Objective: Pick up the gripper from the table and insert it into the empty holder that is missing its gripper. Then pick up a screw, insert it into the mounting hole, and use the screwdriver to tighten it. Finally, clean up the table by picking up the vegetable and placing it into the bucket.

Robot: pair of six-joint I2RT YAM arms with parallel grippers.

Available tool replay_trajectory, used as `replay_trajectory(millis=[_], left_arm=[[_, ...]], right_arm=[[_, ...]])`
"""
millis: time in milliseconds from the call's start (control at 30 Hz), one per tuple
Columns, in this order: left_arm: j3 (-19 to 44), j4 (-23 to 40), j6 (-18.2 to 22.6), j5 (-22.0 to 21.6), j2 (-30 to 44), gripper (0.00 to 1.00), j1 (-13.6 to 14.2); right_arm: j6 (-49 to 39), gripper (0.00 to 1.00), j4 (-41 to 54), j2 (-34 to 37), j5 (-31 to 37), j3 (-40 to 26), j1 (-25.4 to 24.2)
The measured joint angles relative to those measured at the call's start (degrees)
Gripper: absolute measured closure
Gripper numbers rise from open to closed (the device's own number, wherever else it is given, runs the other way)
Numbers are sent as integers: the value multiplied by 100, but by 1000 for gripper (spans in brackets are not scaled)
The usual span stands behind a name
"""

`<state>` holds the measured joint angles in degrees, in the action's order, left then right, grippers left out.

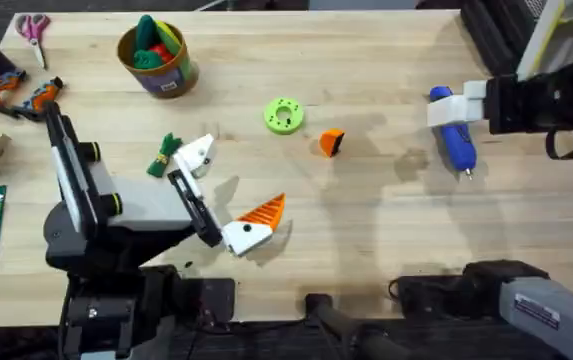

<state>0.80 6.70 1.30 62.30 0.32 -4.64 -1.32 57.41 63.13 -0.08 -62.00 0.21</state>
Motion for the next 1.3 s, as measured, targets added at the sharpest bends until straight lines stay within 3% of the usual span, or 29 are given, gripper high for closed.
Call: replay_trajectory(millis=[433, 900, 1300], left_arm=[[0, 42, 0, 263, -2, 16, 0], [0, 42, 0, 265, 0, 15, -1], [0, 42, 0, 265, -2, 15, -1]], right_arm=[[32, 8, 2, 31, -82, -4, 152], [479, 9, -201, 1207, -90, -218, 2152], [605, 9, -343, 1842, -129, -1011, 3197]])
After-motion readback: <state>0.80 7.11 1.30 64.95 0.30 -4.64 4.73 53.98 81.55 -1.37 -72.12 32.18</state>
